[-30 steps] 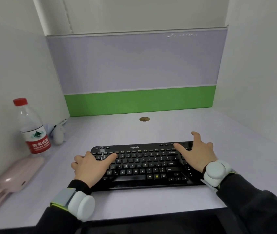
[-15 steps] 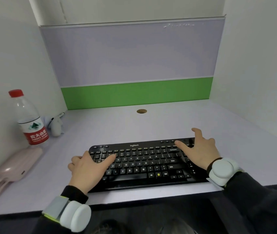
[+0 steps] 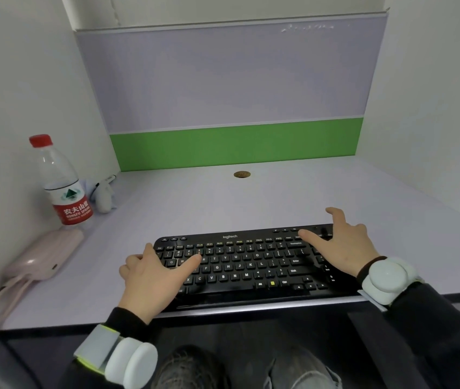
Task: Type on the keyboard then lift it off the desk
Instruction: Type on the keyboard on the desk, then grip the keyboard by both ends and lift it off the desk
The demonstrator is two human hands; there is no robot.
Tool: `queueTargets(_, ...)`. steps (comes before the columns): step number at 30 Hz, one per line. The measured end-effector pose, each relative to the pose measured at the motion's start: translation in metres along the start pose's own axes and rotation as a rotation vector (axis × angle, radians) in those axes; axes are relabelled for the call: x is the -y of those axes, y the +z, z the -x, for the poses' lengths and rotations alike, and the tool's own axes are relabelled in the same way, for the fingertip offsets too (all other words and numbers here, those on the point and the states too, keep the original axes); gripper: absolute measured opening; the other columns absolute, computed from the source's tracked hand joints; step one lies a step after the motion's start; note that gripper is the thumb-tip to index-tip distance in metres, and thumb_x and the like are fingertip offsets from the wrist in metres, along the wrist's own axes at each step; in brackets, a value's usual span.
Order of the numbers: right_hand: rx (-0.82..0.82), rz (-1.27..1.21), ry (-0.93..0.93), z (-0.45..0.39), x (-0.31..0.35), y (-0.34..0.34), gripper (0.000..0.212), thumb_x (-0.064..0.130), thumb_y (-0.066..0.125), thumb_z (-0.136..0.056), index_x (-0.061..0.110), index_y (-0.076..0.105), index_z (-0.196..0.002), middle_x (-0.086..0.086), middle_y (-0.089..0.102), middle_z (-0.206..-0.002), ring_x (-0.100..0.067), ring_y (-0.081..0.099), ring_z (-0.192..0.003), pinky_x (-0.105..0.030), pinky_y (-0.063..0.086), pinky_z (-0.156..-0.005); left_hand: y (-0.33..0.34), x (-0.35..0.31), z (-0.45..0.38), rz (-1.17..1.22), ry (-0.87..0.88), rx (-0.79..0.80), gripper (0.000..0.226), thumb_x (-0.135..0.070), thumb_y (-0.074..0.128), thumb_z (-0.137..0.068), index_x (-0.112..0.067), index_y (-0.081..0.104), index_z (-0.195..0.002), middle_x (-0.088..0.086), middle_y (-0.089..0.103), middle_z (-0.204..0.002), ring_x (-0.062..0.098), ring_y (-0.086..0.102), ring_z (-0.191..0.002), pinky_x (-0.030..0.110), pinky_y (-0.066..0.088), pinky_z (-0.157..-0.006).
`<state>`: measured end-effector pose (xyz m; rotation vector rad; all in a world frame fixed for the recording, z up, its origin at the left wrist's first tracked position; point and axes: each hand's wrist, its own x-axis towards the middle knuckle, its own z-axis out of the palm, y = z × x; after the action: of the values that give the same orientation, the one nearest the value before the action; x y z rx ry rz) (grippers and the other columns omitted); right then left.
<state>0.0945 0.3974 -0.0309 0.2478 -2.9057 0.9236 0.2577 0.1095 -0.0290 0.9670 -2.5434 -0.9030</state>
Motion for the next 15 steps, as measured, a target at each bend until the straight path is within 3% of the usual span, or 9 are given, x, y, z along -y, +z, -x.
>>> queueTargets(3,0.009,0.000,0.002,0.003,-0.001,-0.002,0.089,0.076,0.048,-0.075,0.026,0.020,-0.144,-0.016,0.060,-0.120,-0.036,0.029,-0.130,-0.050,0.041,-0.096,0.001,0.002,0.000,-0.018,0.016,-0.004,0.099,-0.082,0.048,-0.050,-0.013,0.046,-0.121,0.022,0.041,-0.127,0.036,0.028,-0.121,0.044,0.033,-0.095)
queueTargets(8,0.021,-0.002,-0.004,0.009,-0.002,-0.006,0.092,0.077,0.046,-0.072,0.025,0.022,-0.144,-0.014,0.063,-0.114,-0.037,0.030,-0.129,-0.050,0.040,-0.096,0.002,0.005,0.003,-0.026,0.057,0.003,0.079,-0.084,0.046,-0.049,-0.022,0.048,-0.098,0.015,0.044,-0.112,0.031,0.031,-0.113,0.039,0.029,-0.084)
queueTargets(11,0.013,0.005,-0.013,0.013,-0.004,-0.007,0.092,0.076,0.047,-0.072,0.024,0.023,-0.143,-0.012,0.063,-0.110,-0.036,0.032,-0.127,-0.049,0.041,-0.094,0.003,0.007,0.007,-0.034,0.071,-0.002,0.082,-0.087,0.043,-0.047,-0.024,0.047,-0.099,0.013,0.043,-0.112,0.030,0.031,-0.112,0.038,0.031,-0.083)
queueTargets(15,0.005,-0.009,-0.027,0.016,-0.007,-0.008,0.089,0.073,0.052,-0.074,0.024,0.023,-0.143,-0.013,0.062,-0.111,-0.034,0.036,-0.125,-0.047,0.042,-0.092,0.003,0.009,0.010,-0.054,0.099,-0.015,0.090,-0.086,0.046,-0.052,-0.021,0.047,-0.114,0.016,0.044,-0.121,0.032,0.032,-0.114,0.037,0.031,-0.084)
